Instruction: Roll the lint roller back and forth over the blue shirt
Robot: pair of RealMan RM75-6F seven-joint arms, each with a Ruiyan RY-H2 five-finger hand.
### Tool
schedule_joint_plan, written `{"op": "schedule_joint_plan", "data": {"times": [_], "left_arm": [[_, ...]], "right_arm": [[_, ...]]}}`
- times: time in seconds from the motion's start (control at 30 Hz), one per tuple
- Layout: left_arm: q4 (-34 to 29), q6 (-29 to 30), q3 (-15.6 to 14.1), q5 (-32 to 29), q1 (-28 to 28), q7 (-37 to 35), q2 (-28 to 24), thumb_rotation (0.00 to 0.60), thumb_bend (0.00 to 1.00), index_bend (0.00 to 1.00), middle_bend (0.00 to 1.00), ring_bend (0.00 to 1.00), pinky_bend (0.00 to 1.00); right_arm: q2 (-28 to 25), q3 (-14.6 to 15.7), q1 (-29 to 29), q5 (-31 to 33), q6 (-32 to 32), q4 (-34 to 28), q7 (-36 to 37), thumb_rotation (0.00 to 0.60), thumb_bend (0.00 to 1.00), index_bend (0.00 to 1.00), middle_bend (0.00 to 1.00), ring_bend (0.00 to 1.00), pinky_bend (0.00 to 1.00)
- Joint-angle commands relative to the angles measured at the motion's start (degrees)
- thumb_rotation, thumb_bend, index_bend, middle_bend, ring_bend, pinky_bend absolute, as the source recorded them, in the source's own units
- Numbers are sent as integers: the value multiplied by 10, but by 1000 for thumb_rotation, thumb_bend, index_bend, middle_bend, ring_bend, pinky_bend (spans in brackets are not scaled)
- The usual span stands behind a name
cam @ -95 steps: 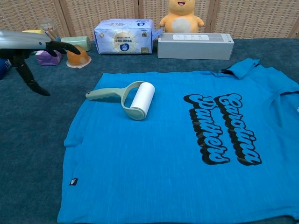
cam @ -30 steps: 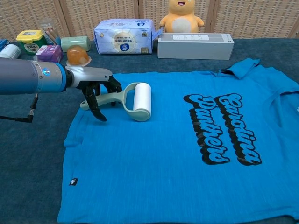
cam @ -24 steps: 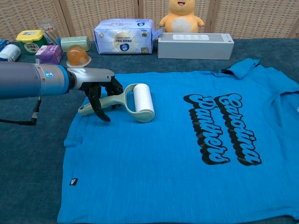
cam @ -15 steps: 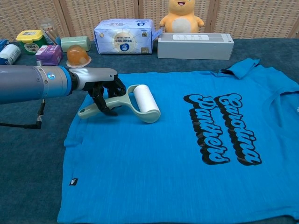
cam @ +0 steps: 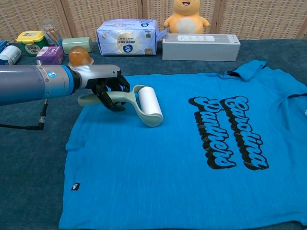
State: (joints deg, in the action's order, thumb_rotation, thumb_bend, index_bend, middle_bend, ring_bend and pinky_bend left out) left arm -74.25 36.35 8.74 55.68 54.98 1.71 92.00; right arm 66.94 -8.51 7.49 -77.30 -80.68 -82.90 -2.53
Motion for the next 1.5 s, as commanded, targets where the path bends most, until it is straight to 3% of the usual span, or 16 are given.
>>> {"op": "schedule_joint_plan", "data": {"times": [0.03,0.27,0.43,0.7,1.03,1.23,1.5], "left_arm": [[4,12,2,5,-1,13,0,600,246,652,703,520,693],[-2,15,7,-18,8,43,-6,600,207,745,710,521,686],[-1,14,8,-34,9,52,-3,600,221,805,779,571,714],[0,26,9,-50,11,70,8,600,486,918,893,682,853],[-18,53,10,-34,10,93,4,600,648,958,923,731,927],[-33,63,17,-71,36,162,-6,600,689,972,931,746,945],[-45,130,39,-188,95,304,16,600,697,979,942,761,962]], "right_arm": [[0,0,0,0,0,-1,-1,600,0,117,0,0,0],[0,0,0,-1,-1,-2,-1,600,0,117,0,0,0],[0,0,0,0,-1,-2,1,600,0,117,0,0,0],[-1,0,0,0,-1,-4,4,600,0,117,0,0,0],[-2,1,0,-2,0,-4,9,600,0,117,0,0,0],[-4,1,-1,-3,-2,-7,13,600,0,117,0,0,0],[-10,1,-2,-6,-3,-10,26,600,0,117,0,0,0]]}}
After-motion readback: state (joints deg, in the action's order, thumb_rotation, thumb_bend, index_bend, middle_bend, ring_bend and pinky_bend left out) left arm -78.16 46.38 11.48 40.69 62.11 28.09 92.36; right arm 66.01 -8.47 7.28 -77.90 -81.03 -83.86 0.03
